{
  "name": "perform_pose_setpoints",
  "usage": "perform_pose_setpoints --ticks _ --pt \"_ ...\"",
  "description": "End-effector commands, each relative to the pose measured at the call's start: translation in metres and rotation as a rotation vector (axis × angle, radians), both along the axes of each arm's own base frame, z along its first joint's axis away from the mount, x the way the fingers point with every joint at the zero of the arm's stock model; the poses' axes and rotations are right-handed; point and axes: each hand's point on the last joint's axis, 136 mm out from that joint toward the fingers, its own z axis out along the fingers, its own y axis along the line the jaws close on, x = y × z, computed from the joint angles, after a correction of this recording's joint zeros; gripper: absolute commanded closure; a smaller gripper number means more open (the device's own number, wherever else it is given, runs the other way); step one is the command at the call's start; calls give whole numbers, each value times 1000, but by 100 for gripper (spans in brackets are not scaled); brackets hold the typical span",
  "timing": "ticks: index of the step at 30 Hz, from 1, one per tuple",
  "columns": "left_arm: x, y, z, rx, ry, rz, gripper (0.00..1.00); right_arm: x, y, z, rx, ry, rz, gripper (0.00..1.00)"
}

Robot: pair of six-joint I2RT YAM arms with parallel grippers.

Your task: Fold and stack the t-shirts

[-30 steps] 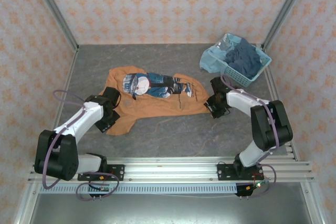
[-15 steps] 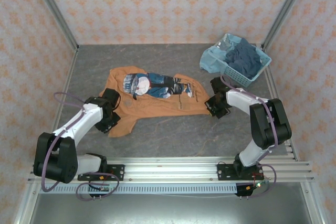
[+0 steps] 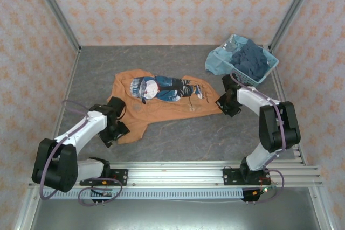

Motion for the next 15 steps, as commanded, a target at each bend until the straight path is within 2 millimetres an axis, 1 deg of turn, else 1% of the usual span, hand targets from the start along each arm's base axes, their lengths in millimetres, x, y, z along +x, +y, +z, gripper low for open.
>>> perform_pose_setpoints --ticks 1,3,5,7,9,11,13,15 --pt "12 -9 -4 -30 -42 13 29 0 -4 2 -29 16 24 100" --pt "16 -18 -10 -48 -44 7 30 -1 -4 1 -26 15 21 100" --pt "9 -23 -19 -36 12 -13 32 -1 -5 1 -25 11 14 100" --pt "-1 -23 -32 -8 88 -27 36 0 -4 3 -21 6 11 100" --pt "-3 -23 -40 10 111 -33 41 2 -3 5 -13 -6 9 100" --pt "4 -20 -43 34 99 -33 52 3 -1 8 -2 -21 14 100" --pt "22 -19 -38 63 61 -44 71 7 3 13 15 -50 27 100" --pt "42 -20 -26 81 2 -48 90 13 6 22 28 -93 55 100"
